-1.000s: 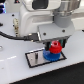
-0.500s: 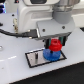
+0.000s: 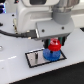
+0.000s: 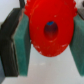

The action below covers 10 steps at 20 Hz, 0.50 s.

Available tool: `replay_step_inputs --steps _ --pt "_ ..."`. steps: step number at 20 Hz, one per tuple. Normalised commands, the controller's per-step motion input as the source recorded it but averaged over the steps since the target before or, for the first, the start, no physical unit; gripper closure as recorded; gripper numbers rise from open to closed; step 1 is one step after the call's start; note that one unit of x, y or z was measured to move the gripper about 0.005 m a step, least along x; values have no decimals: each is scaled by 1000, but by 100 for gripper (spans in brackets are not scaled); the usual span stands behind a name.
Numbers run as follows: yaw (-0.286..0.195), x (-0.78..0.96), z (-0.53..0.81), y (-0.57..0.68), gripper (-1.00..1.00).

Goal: Insert the blue gear onto the right peg, followed by the red gear

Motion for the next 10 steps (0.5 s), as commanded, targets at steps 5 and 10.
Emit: replay_step_inputs --steps 5,10 --pt "0 61 -160 6 100" --pt "0 53 -296 8 100"
